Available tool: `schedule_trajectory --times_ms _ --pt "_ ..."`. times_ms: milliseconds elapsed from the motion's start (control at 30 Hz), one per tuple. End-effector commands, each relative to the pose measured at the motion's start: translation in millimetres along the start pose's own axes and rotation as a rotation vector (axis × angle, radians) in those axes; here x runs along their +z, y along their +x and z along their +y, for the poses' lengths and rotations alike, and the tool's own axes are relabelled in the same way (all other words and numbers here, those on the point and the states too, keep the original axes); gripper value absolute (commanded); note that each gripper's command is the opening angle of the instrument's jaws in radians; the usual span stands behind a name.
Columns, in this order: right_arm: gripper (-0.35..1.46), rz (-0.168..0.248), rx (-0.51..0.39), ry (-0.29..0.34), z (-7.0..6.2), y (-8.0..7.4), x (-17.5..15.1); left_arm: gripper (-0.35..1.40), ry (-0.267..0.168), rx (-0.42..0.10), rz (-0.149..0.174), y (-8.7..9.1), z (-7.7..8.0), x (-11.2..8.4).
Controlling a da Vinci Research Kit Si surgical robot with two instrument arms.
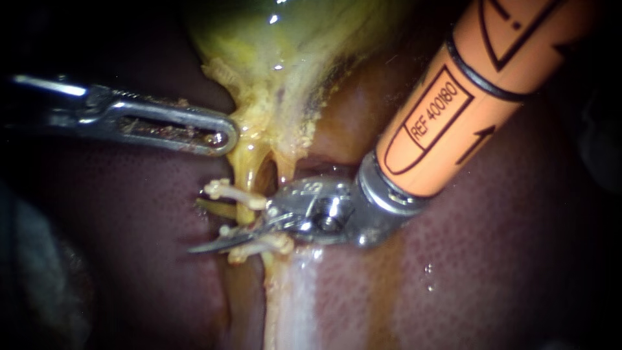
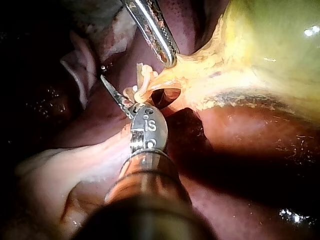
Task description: Go to the cutting position left tube
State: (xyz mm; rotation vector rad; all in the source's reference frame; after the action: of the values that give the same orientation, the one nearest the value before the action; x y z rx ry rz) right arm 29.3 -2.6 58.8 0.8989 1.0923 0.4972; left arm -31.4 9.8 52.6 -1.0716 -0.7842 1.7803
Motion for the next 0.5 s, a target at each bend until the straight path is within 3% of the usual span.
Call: schedule_trajectory --times_ms 33,200,500 --pt "1.31 0.009 0.004 0.007 -0.2 0.3 -0.1 -0.35 0.000 0.000 0.000 0.0 0.0 0.0" --pt "1.31 0.039 0.021 0.031 -1.1 1.3 -0.4 -0.35 0.000 0.000 0.000 0.0 0.0 -0.1" --pt "1.31 0.040 0.027 0.035 -1.2 1.4 -0.5 -0.35 -0.001 0.000 0.000 0.0 0.0 -0.1"
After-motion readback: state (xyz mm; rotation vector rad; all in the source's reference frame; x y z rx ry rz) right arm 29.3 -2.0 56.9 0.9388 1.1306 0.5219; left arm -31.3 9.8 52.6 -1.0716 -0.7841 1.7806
